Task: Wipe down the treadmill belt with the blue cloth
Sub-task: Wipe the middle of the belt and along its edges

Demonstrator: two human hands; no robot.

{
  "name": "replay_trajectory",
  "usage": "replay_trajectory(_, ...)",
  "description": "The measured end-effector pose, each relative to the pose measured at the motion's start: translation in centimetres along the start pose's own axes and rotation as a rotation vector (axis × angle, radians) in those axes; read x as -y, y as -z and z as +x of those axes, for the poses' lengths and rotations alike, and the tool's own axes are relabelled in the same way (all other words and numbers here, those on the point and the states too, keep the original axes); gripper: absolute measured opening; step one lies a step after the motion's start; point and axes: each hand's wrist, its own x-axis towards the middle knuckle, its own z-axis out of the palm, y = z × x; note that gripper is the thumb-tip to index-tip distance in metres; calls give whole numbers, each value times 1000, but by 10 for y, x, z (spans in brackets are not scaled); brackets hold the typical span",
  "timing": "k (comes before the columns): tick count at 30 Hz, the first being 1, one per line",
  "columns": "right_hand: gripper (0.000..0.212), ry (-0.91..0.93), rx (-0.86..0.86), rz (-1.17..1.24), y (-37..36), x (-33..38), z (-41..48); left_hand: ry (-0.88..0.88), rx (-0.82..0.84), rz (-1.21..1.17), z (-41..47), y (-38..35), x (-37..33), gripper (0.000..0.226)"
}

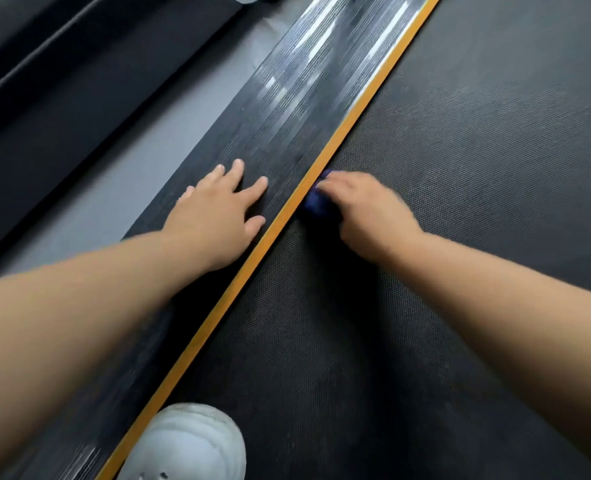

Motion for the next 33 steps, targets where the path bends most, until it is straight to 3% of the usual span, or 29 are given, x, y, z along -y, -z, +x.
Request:
replay_trajectory(3, 33, -280, -108, -54, 8, -21, 13, -6, 189, 99, 6, 18, -5, 68)
replay_trajectory(5, 29, -172, -95, -29, 0, -1, 3, -16, 215, 112, 5, 21, -7, 72)
replay_trajectory(9, 51, 183, 35, 109, -25, 69, -44, 4, 191, 97, -7, 14, -11, 68)
replay_trajectory(11, 55, 247, 97, 124, -21, 67, -48, 27, 195, 75, -16, 9, -12, 68)
replay_trajectory(17, 37, -187, -112, 49, -5, 2, -11, 37, 279, 102, -27, 2, -18, 81)
replay_trajectory(20, 35, -111, -107, 94, -16, 30, -19, 52, 276, 111, -27, 1, -20, 78)
replay_trajectory(24, 26, 119, 33, 163, -40, 82, -45, 67, 283, 97, -27, 6, -22, 75)
replay_trajectory(26, 25, 121, 64, 196, -33, 75, -44, 75, 318, 55, -29, 9, -25, 78)
replay_trajectory(30, 24, -127, -55, 122, -11, 21, -28, 111, 319, -7, -31, 10, -25, 83)
replay_trajectory(33, 22, -266, -86, 56, -10, 22, -16, 111, 326, -49, -28, 8, -20, 84)
